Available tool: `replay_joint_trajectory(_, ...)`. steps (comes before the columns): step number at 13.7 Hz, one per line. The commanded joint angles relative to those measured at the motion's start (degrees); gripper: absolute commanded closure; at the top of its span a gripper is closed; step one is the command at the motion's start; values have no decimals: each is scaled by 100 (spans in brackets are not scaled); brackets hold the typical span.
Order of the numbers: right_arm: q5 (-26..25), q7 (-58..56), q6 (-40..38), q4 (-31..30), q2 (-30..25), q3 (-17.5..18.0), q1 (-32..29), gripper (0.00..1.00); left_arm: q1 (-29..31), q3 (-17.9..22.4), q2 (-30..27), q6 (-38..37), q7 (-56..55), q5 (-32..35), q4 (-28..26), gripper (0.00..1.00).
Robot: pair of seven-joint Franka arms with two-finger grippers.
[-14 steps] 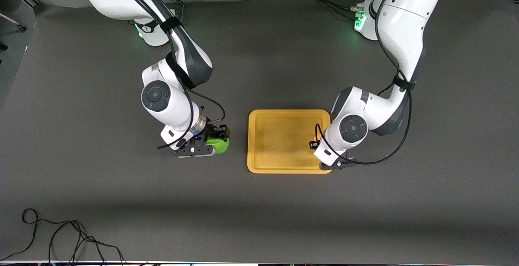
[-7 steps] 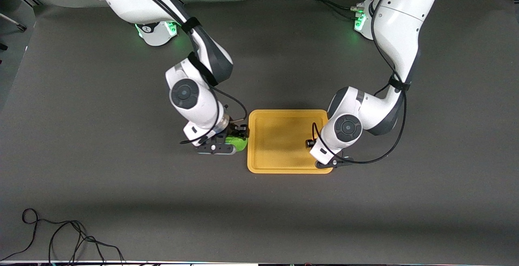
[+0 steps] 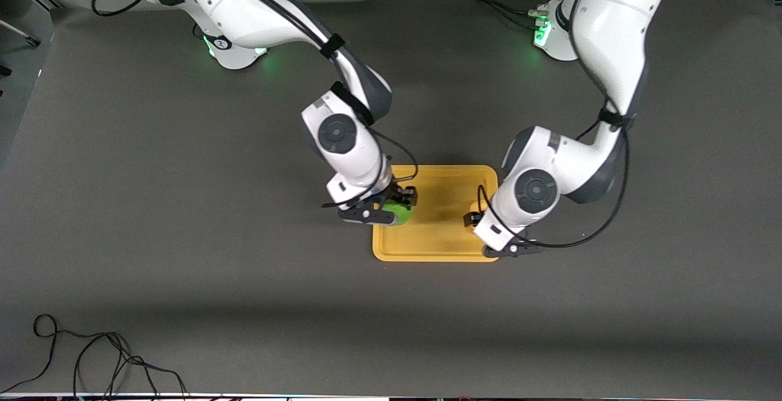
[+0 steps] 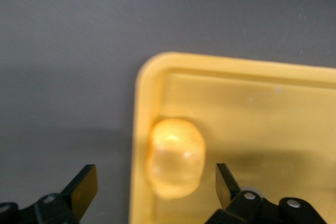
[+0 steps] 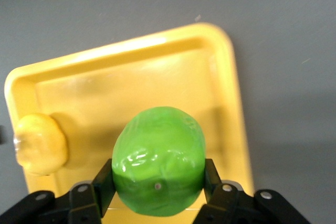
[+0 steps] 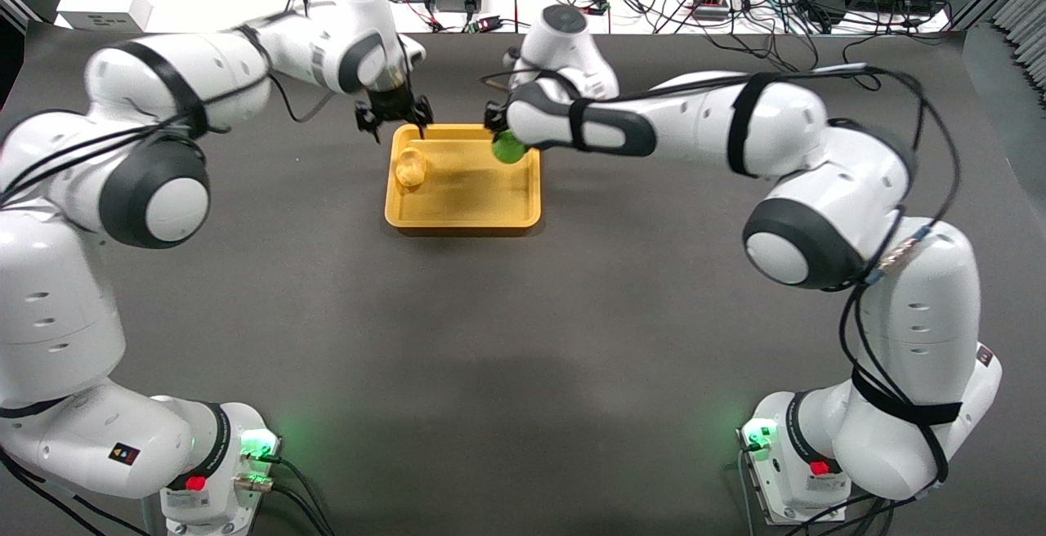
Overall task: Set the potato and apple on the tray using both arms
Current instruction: 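Release the potato on the tray while the right gripper lowers the apple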
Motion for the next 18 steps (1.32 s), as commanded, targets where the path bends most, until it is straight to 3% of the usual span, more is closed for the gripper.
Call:
replay_joint_trajectory(1,39,559,208,868,717,-100,258,54,491,-20,-917,-800,772,-1,-127,0)
replay_joint_trajectory(5,-198,569,218,852,893,-100,311,54,1255,-11,-2103,-1899,1887,-36,-100,0)
replay_joint_trajectory(8,-198,700,463,948,1157,-109,311,51,1828,-3,-2685,-2462,2505,-352,136,0)
replay_joint_trajectory(9,-198,700,464,940,1166,-109,311,43,1846,15,-2851,-2472,2515,-335,146,0)
replay_joint_trajectory(11,-189,692,438,948,1114,-118,285,9,2091,6,-3081,-2507,2532,-352,224,0)
replay_joint_trajectory(12,-189,683,403,948,1070,-118,276,0,2110,-3,-3108,-2656,2585,-335,216,0)
replay_joint_trajectory(14,-198,683,359,896,938,-118,258,0,2119,6,-3117,-2675,2603,-212,199,0)
replay_joint_trajectory(16,-216,595,-157,878,676,-179,240,0,2119,6,-3108,-2666,2603,-90,181,0)
replay_joint_trajectory(18,-321,-174,-1061,372,-86,-529,232,0,2154,15,-3099,-2648,2603,-62,120,0)
